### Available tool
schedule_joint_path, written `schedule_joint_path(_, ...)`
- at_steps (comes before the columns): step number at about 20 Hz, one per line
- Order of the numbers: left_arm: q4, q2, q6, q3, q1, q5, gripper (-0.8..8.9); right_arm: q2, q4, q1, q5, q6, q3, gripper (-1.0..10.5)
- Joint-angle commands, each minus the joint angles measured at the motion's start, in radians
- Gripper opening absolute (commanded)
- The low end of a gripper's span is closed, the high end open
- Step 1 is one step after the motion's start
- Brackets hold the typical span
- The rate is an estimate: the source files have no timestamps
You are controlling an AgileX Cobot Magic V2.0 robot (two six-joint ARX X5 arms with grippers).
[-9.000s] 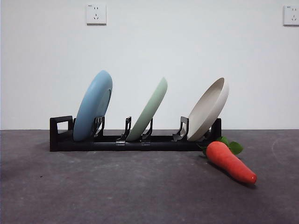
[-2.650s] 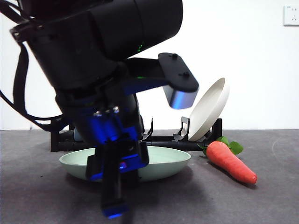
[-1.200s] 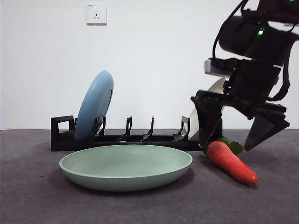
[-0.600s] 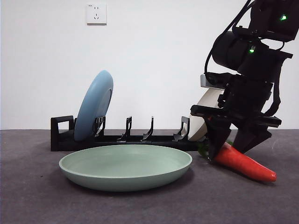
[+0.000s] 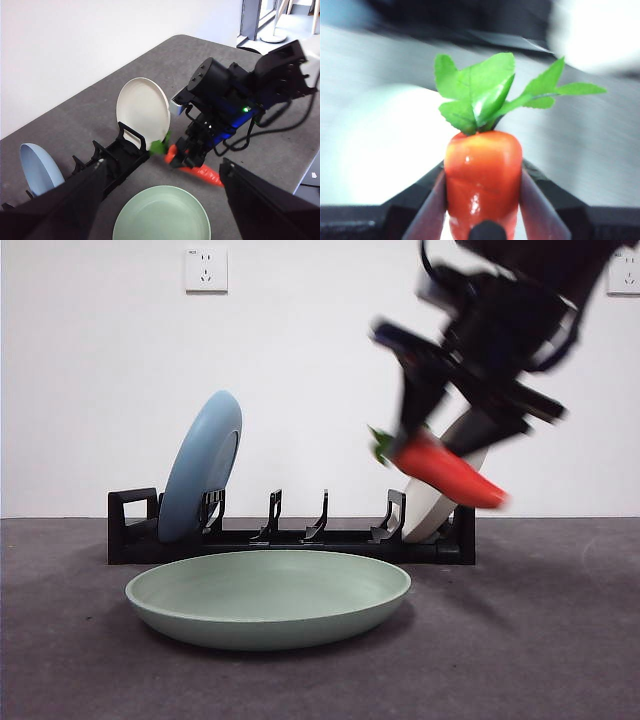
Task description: Take the green plate from the plate rack,put the plate on the table,take the carrot from the table,put the carrot in the plate
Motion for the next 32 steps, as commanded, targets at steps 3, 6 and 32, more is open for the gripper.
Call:
schedule_joint_path(3, -0.003, -0.001, -0.006, -0.001, 0.000, -0.002, 3.81, 0.071, 0.177, 0.152, 0.001, 0.132, -0.005, -0.2)
schedule_joint_path(6, -0.010, -0.001, -0.006, -0.001, 0.000, -0.002, 3.81, 0.152, 0.263, 0.187, 0.018, 0.180, 0.008, -0.2)
schedule_joint_path(32, -0.068, -0.001, -0.049, -0.001, 0.000, -0.002, 3.81, 0.221, 0.176, 0.200, 0.025, 0.146, 0.068, 5.4)
